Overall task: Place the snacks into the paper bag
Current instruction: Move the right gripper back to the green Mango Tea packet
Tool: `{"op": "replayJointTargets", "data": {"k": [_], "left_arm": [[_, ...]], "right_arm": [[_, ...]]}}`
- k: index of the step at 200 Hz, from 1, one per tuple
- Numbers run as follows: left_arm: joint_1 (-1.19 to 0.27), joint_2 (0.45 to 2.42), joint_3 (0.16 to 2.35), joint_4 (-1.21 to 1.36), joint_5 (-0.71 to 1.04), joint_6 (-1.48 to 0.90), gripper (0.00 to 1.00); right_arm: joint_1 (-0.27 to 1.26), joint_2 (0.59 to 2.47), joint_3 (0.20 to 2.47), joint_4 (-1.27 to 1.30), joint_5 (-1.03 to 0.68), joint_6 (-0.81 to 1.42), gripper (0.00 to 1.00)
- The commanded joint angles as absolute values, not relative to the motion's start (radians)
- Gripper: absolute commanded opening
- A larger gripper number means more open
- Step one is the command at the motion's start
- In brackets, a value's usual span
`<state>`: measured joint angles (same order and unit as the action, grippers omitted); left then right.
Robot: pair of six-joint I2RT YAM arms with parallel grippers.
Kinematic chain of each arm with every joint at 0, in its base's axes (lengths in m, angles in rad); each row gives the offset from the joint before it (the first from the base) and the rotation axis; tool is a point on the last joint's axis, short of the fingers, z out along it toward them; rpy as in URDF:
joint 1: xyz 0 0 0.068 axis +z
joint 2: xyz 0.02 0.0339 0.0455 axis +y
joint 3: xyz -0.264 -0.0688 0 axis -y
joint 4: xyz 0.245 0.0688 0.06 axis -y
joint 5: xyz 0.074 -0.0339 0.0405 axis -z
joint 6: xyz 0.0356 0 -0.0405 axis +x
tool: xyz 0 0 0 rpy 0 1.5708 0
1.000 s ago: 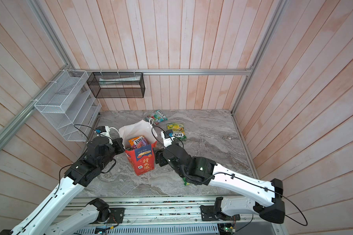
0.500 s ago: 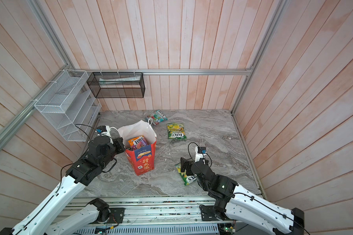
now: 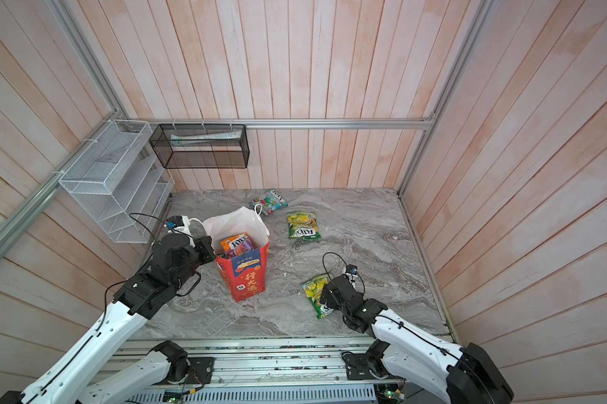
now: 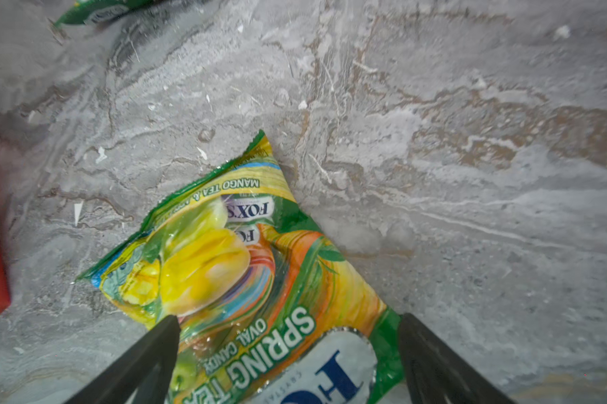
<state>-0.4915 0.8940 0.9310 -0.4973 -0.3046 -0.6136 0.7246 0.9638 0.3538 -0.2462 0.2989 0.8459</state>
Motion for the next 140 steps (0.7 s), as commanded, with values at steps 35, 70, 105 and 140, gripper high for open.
{"op": "replayJointTargets", "data": {"k": [35, 70, 105, 140], "left_arm": [[-0.491, 0.894, 0.935, -0.466, -0.314, -0.607, 0.00], [-0.491, 0.898, 0.934, -0.466, -0.316, -0.609, 0.00], [-0.491, 0.894, 0.934, -0.466, -0.315, -0.609, 0.00], [-0.491, 0.891, 0.933, -0.465, -0.315, -0.609, 0.00]], "right_arm": [[0.718, 1.030, 0.329, -0.122, 0.213, 0.871, 0.98], [0.718, 1.046, 0.324, -0.093, 0.156, 0.827, 0.98], [0.750, 1.090, 0.332, -0.083, 0.187, 0.803, 0.98], [0.843, 1.182, 0.408, -0.133, 0.273, 0.793, 0.98]]}}
